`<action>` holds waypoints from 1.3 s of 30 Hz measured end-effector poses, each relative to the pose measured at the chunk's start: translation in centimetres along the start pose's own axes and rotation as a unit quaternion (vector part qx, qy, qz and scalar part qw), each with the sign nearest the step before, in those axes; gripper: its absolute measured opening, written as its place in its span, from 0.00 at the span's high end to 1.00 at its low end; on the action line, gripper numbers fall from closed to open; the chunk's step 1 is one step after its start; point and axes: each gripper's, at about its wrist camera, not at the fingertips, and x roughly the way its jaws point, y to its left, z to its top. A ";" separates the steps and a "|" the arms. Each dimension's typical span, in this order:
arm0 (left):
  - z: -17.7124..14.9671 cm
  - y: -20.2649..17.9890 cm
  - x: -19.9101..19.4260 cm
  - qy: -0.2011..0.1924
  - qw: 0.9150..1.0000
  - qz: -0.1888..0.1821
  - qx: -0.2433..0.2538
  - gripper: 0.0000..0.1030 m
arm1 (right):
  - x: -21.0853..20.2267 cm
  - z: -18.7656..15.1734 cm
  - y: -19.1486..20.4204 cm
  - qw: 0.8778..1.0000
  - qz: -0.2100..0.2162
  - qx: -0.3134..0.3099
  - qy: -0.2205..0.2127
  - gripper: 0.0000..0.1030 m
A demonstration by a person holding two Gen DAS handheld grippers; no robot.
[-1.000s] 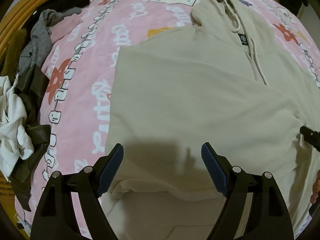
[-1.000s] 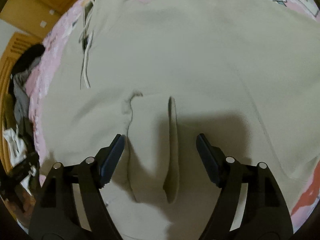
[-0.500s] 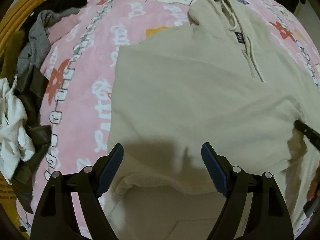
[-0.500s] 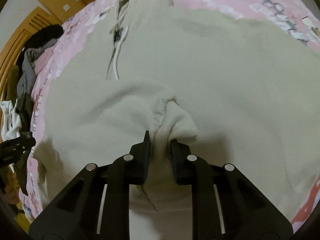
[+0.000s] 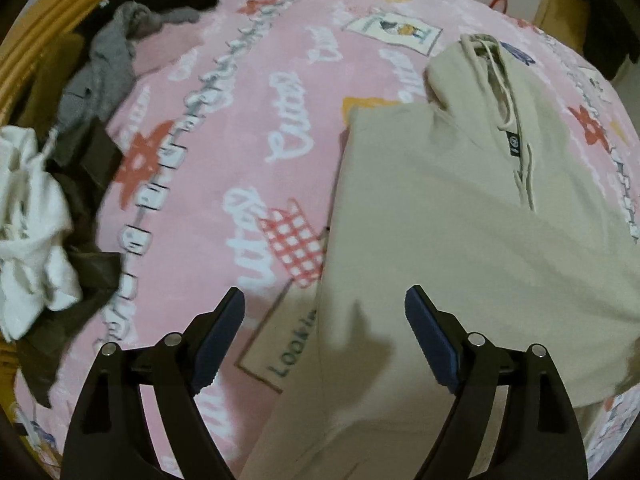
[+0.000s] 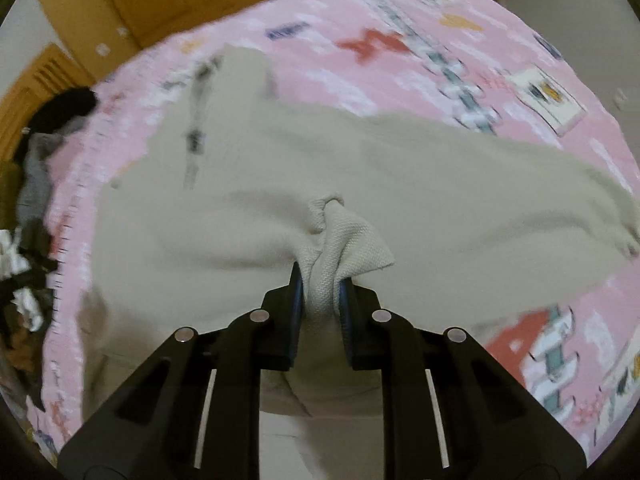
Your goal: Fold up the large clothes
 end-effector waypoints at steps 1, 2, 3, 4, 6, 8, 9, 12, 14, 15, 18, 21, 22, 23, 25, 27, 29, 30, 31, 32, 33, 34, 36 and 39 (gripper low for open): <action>0.2 -0.4 0.7 0.002 1.000 0.000 0.002 0.23 | 0.8 -0.7 -0.7 1.000 -0.006 0.007 0.016 0.85; 0.3 -0.7 1.3 0.003 1.000 0.000 0.006 0.23 | 1.4 -1.2 -1.0 1.000 -0.010 0.008 0.024 0.85; 0.6 -1.3 2.4 0.003 1.000 0.007 0.016 0.23 | 2.2 -2.0 -1.3 0.999 -0.020 0.007 0.029 0.85; 0.9 -1.9 3.5 0.002 0.999 0.018 0.027 0.23 | 3.0 -2.6 -1.4 0.999 -0.025 0.000 0.035 0.85; 1.4 -2.9 6.1 0.015 0.998 0.038 0.049 0.23 | 4.4 -3.4 -1.7 0.998 -0.039 -0.007 0.046 0.85; 2.0 -3.4 8.9 0.025 0.994 0.082 0.063 0.23 | 5.3 -3.8 -2.4 0.998 -0.039 0.003 0.057 0.85; 2.2 -3.2 9.7 0.026 0.993 0.099 0.066 0.23 | 5.7 -3.9 -2.8 0.997 -0.043 0.009 0.067 0.85; 3.4 -2.3 11.6 0.039 0.991 0.107 0.068 0.22 | 4.8 -4.1 -3.2 0.997 -0.043 0.018 0.066 0.85; 4.4 -2.0 11.4 0.037 0.993 0.089 0.061 0.22 | 4.1 -4.6 -3.1 0.996 -0.046 0.020 0.071 0.85; 5.0 -1.8 11.3 0.036 0.995 0.081 0.055 0.22 | 3.9 -5.1 -3.1 0.995 -0.048 0.026 0.078 0.85; 6.7 -1.4 12.0 0.044 0.996 0.071 0.039 0.22 | 5.5 -6.4 -3.0 0.993 -0.059 0.036 0.099 0.85; 7.2 -1.8 14.6 0.066 0.992 0.085 0.060 0.12 | 6.2 -6.6 -2.9 0.994 -0.071 0.042 0.078 0.83; 7.2 -2.2 14.7 0.058 0.990 0.100 0.077 0.07 | 6.4 -6.5 -3.2 0.993 -0.070 0.055 0.072 0.81; 7.1 -2.6 14.8 0.046 0.987 0.119 0.099 0.06 | 6.5 -6.5 -3.7 0.993 -0.066 0.074 0.064 0.76; 7.0 -3.4 14.9 0.039 0.982 0.134 0.128 0.07 | 6.6 -6.8 -4.7 0.992 -0.049 0.101 0.055 0.74; 7.0 -4.1 14.2 0.034 0.978 0.150 0.141 0.09 | 6.3 -7.2 -5.4 0.991 -0.031 0.120 0.047 0.70; 6.9 -4.7 13.1 0.032 0.977 0.150 0.147 0.16 | 5.8 -7.4 -6.0 0.991 -0.019 0.129 0.044 0.63; 6.7 -4.9 12.5 0.034 0.978 0.144 0.148 0.20 | 5.4 -7.4 -6.5 0.990 -0.011 0.136 0.042 0.60; 6.4 -5.3 11.5 0.034 0.980 0.127 0.148 0.20 | 4.9 -7.5 -6.9 0.989 -0.004 0.146 0.037 0.56; 6.1 -5.6 10.6 0.032 0.982 0.112 0.149 0.20 | 4.4 -7.6 -7.1 0.988 0.000 0.153 0.031 0.50; 5.4 -6.3 9.2 0.027 0.983 0.093 0.157 0.20 | 3.9 -7.7 -7.4 0.987 0.003 0.161 0.024 0.47; 4.3 -7.1 7.8 0.022 0.983 0.070 0.167 0.20 | 3.1 -7.6 -7.8 0.985 0.008 0.171 0.015 0.44; 1.7 -8.6 5.4 0.026 0.982 0.023 0.187 0.18 | 2.1 -7.6 -7.9 0.983 -0.004 0.182 0.003 0.44; -3.2 -10.5 4.1 0.062 0.973 -0.044 0.219 0.17 | 0.0 -7.0 -8.3 0.978 -0.052 0.202 -0.028 0.39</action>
